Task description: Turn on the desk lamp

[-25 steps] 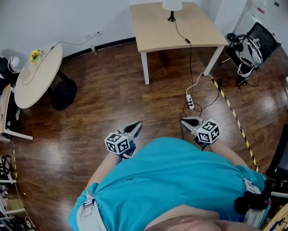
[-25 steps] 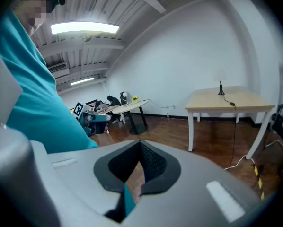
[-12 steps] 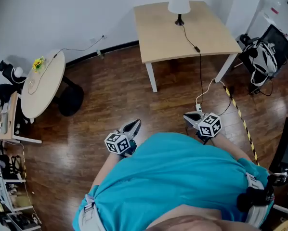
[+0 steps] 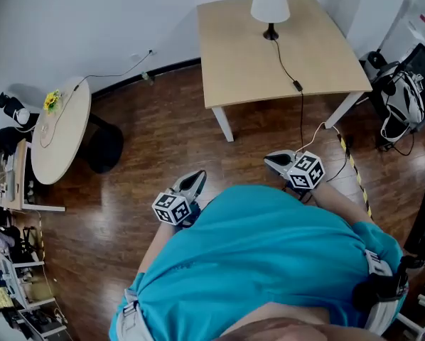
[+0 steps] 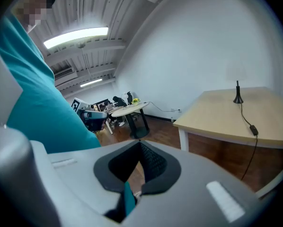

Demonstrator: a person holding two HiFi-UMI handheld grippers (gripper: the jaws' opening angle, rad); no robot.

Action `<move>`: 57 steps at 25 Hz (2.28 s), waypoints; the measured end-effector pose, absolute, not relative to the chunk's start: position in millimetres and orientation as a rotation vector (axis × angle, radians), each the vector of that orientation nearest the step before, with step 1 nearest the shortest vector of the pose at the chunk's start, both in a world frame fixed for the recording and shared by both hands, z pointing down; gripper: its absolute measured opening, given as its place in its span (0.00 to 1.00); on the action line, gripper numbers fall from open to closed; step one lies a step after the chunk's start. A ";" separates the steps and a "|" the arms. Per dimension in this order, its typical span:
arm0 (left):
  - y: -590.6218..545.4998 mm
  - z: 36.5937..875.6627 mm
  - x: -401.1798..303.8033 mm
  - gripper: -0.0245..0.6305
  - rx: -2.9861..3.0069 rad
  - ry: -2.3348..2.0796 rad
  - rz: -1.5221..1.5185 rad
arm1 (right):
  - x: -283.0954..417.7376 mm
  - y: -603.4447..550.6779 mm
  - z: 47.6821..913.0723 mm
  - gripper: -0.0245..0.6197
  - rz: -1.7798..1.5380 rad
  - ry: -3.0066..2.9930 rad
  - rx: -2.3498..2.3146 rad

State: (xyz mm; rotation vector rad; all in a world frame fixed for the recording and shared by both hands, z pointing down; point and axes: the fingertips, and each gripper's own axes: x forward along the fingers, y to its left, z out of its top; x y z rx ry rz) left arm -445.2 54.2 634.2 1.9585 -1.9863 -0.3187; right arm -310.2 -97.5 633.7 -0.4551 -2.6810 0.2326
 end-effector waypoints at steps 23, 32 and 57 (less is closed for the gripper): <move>-330.9 591.9 -629.9 0.04 2.240 -1.396 -0.101 | -417.1 -395.2 617.2 0.04 0.587 -2.636 0.235; -546.2 637.7 -537.9 0.04 2.085 -1.454 0.190 | -346.7 -612.0 666.4 0.04 0.683 -2.687 0.043; -795.5 867.7 -399.1 0.04 2.103 -0.931 1.039 | -228.4 -749.4 800.1 0.04 1.019 -2.525 0.442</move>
